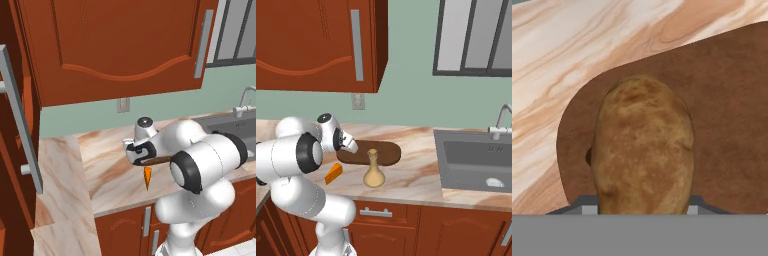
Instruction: Retrieve the reheated potato from the microwave, then place the potato, cheese, and condiment on the cutting board.
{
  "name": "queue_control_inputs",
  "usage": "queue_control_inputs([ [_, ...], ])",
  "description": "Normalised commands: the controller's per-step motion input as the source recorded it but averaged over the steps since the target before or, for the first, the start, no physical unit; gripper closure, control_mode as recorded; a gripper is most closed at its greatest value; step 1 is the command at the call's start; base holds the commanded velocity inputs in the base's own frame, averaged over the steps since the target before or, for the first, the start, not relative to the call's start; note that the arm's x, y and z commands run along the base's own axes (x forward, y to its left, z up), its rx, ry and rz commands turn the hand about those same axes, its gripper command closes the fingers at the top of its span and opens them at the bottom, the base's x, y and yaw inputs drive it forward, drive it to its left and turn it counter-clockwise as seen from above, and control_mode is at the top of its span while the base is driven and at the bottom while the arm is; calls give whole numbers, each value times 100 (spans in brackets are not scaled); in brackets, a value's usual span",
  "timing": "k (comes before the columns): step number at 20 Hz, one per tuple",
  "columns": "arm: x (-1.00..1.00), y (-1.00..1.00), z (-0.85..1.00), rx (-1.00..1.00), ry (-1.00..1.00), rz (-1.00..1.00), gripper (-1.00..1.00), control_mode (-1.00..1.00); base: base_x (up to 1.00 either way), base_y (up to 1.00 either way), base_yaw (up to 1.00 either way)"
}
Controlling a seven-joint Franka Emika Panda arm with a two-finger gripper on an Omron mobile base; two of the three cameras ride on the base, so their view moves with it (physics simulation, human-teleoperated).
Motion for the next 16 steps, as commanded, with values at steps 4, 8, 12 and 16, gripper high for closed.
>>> queue_control_inputs([
  [4,11,0,-18,0,4,0,100,-100,0,0,0],
  [8,13,0,-19,0,4,0,100,-100,0,0,0],
  [12,18,0,-16,0,4,0,100,-100,0,0,0],
  [16,19,0,-13,0,4,0,100,-100,0,0,0],
])
